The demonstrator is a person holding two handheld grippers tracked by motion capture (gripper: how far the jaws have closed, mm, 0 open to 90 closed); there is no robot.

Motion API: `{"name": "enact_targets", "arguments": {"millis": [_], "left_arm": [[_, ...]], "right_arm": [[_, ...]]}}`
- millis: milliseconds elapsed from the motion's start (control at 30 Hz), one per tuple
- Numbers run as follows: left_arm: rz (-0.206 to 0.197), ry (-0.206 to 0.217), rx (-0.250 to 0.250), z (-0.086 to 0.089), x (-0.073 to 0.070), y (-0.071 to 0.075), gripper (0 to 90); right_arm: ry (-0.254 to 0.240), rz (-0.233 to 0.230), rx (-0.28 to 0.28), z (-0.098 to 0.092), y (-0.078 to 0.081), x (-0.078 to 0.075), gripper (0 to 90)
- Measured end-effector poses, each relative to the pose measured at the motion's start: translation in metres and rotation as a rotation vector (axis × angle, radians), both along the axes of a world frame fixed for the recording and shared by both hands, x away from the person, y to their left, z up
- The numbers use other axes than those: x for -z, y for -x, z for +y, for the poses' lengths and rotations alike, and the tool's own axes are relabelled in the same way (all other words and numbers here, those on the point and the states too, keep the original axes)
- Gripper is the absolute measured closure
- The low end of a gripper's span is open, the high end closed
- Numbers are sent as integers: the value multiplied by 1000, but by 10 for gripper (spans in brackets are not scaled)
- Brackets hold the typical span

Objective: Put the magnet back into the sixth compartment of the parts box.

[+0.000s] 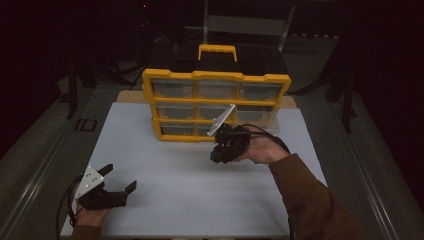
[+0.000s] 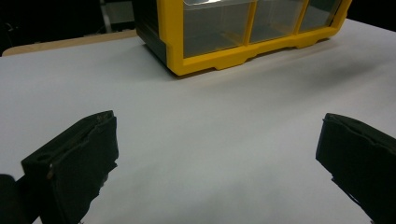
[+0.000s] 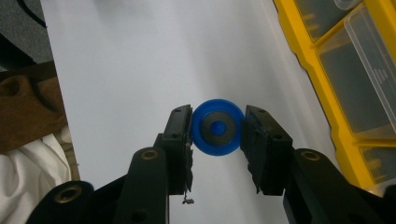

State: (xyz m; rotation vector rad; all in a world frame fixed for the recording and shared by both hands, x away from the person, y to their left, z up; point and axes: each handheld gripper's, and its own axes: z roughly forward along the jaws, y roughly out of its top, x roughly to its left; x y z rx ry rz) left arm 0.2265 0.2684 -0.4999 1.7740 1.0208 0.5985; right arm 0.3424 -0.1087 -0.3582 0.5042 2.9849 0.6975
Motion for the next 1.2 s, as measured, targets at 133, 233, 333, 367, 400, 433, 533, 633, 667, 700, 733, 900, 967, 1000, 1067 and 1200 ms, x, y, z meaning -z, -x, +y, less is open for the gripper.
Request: {"name": "enact_targets", "arguments": {"millis": [133, 233, 333, 367, 400, 433, 533, 633, 667, 700, 733, 900, 967, 1000, 1067, 1200], "left_arm": [[0, -2, 2, 0, 0, 0, 0], [0, 0, 1, 0, 0, 0, 0], [0, 1, 0, 0, 0, 0, 0], [-1, 0, 0, 0, 0, 0, 0], [-1, -1, 1, 0, 0, 0, 0], [-2, 0, 1, 0, 0, 0, 0], [-1, 0, 0, 0, 0, 0, 0], [-2, 0, 0, 0, 0, 0, 0], [-2, 1, -1, 0, 0, 0, 0], [-2, 1, -1, 0, 0, 0, 0], [-2, 3, -1, 0, 0, 0, 0], [-1, 0, -1, 0, 0, 0, 0], [-2, 1, 0, 0, 0, 0, 0], [-2, 1, 0, 0, 0, 0, 0], [-2, 2, -1, 0, 0, 1, 0], [-3, 2, -2, 0, 0, 1, 0]], "right_arm": [[-10, -1, -2, 0, 0, -1, 628], [-16, -7, -6, 0, -1, -3, 628], [-20, -12, -6, 0, -1, -5, 628], [-23, -15, -9, 0, -1, -5, 628], [-24, -15, -8, 0, -1, -6, 628], [-25, -14, -6, 0, -1, -7, 628], [-30, -17, -6, 0, -1, -8, 628], [-34, -18, -9, 0, -1, -10, 628], [-34, -17, -8, 0, 0, -10, 628], [-36, -19, -8, 0, -1, -11, 628], [-36, -20, -6, 0, -1, -11, 628], [-42, -25, -4, 0, -2, -15, 628], [-45, -25, -3, 0, -2, -17, 628], [-47, -28, -5, 0, -2, -18, 628], [-51, -29, -5, 1, -3, -20, 628], [-52, -32, 4, 1, -4, -24, 628]]}}
